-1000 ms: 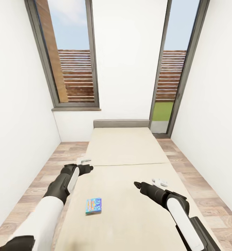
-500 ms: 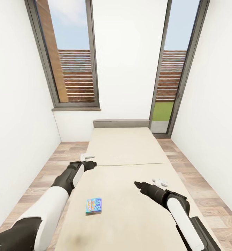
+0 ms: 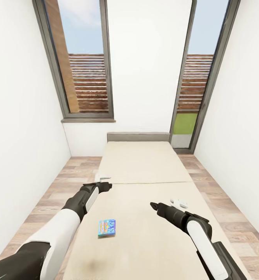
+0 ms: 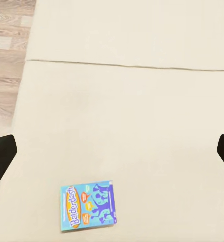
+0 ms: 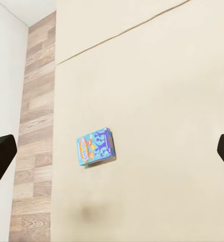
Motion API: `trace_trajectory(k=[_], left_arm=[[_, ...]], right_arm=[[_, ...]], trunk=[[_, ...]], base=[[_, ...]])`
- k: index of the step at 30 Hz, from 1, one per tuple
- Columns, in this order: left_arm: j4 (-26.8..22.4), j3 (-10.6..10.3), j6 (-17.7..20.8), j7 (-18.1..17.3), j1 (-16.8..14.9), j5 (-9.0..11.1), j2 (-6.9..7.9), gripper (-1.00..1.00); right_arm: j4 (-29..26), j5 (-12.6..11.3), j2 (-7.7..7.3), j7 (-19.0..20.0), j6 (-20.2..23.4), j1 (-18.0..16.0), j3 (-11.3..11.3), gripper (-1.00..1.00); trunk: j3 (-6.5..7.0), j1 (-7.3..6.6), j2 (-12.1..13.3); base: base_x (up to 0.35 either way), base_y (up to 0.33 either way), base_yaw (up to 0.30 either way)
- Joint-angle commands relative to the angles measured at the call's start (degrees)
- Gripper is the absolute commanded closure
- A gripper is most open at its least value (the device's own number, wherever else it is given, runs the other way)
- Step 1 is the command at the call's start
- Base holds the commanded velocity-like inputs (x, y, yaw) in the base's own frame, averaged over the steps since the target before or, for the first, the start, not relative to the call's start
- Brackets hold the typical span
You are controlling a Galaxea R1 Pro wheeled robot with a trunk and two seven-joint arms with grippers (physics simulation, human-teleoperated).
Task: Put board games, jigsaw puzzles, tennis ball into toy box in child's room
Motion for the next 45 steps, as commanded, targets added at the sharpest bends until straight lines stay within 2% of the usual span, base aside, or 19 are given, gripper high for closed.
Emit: trace_trajectory(k=[1, 31, 45], left_arm=[[-0.08, -0.29, 0.23, 0.40, -0.04, 0.54, 0.01, -1.00], [-0.23, -0.87, -0.39, -0.24, -0.04, 0.63, 0.34, -1.00], [-0.37, -0.80, -0.57, -0.62, -0.04, 0.79, 0.47, -1.00]], right_arm=[[-0.08, -0.56, -0.03, -0.59, 0.02, -0.07, 0.09, -1.00], [-0.08, -0.74, -0.01, -0.58, -0.05, -0.07, 0.07, -1.00], [-0.08, -0.83, 0.01, -0.62, 0.01, -0.07, 0.14, -1.00]], trunk=[[-0.22, 0.04, -0.14], [-1.61, 0.04, -0.14], [-2.59, 0.04, -0.14]], base=[[0.000, 0.000, 0.034], [0.000, 0.000, 0.003], [0.000, 0.000, -0.159]])
